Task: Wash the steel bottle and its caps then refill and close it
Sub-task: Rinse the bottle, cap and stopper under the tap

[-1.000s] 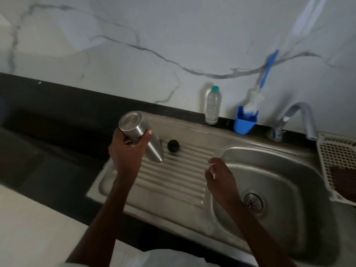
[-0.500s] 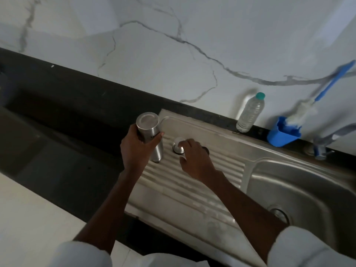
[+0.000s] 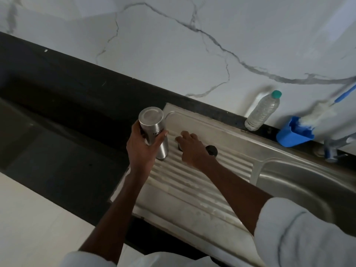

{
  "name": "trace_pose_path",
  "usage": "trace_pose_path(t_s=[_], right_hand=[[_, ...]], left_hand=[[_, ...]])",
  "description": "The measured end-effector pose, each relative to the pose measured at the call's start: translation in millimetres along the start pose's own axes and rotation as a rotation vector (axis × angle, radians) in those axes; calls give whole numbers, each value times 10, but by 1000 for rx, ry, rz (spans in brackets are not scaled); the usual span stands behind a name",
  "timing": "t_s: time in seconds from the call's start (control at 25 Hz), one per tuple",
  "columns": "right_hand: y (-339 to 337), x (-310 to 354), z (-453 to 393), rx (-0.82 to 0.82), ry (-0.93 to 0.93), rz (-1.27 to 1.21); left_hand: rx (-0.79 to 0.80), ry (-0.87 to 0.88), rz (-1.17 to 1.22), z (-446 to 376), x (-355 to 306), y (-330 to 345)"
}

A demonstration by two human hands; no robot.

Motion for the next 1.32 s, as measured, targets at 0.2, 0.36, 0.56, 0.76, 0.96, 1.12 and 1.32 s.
trace_pose_path(t_s=[0.2,0.36,0.56,0.76,0.96,1.12,1.32], right_hand=[[2,-2,-6,-44,-22,-51],[-10,-34,26,-60,13,-114],[-75,24,114,-109,18,-212],[-158,52,192,-190,34,-312],[-162,42,271,-236,76,-392],[-149,22,342,-258,85,-443],[-161,50,440,-300,57,-469]], left_hand=[[24,8,38,-84,42,40],[26,14,72,-79,97,74],[68,26,105,-81,54,110],[119,69,50,-98,-62,115],[143,115,5,-34,-147,134],[131,133,-18,9,-163,118],[107,129,6,58,-187,74]])
Point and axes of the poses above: each hand's wrist, its own z-axis away from the middle knuckle, its own y-axis out of the palm, x = y × z, the point moved 9 cm from there along -z, towards the middle knuckle, and after that the axes turned 8 degrees about -z, right-handed, at the moved point
